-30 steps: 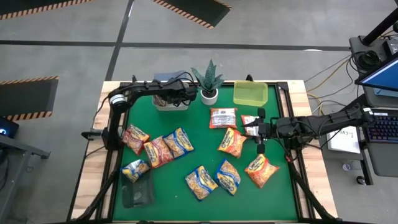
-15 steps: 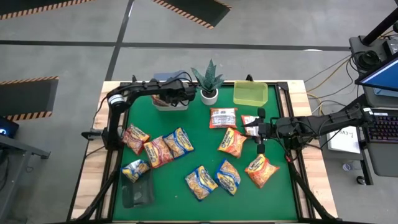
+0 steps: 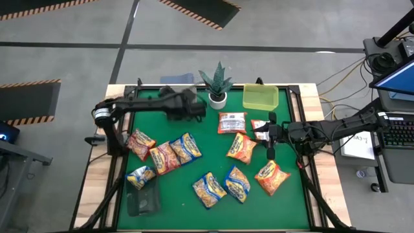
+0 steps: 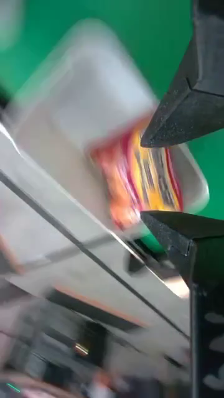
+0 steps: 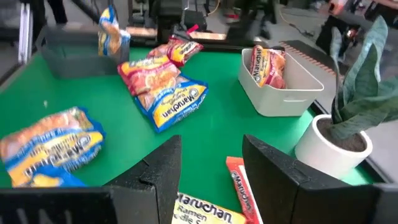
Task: Sort Maruchan noodles
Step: Put the center orange noodle pack into the yellow bin
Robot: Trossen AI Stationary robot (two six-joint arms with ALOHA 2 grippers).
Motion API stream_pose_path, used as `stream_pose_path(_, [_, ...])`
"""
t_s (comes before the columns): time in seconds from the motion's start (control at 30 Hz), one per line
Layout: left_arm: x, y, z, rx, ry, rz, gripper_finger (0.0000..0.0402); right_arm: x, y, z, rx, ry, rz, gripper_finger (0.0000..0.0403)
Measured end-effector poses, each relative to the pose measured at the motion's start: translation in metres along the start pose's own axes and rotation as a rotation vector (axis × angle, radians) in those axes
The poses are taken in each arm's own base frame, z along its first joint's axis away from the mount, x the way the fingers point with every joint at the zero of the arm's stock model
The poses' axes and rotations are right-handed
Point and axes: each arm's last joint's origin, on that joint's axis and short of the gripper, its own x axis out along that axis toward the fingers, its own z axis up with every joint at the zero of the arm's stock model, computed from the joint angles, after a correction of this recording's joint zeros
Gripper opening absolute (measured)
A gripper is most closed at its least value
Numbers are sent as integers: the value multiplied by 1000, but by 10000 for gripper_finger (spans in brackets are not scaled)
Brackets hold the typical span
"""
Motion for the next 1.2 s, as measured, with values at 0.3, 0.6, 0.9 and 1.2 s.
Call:
stream_pose_path(0.3, [-95, -75, -17, 402, -437, -499, 122, 14, 5, -13, 306, 91, 1, 159])
stream_pose_path(0.6, [-127, -115, -30, 562, -828, -932, 66, 27, 12, -49, 597, 462, -40, 138])
stream_pose_path(0.9, [-88, -131, -46, 328, -948, -983, 4, 11, 7, -65, 645, 654, -145, 132])
stream_pose_path(1.2, [-61, -145, -59, 132, -1063, -1033, 1, 14, -1, -49, 658, 555, -213, 156])
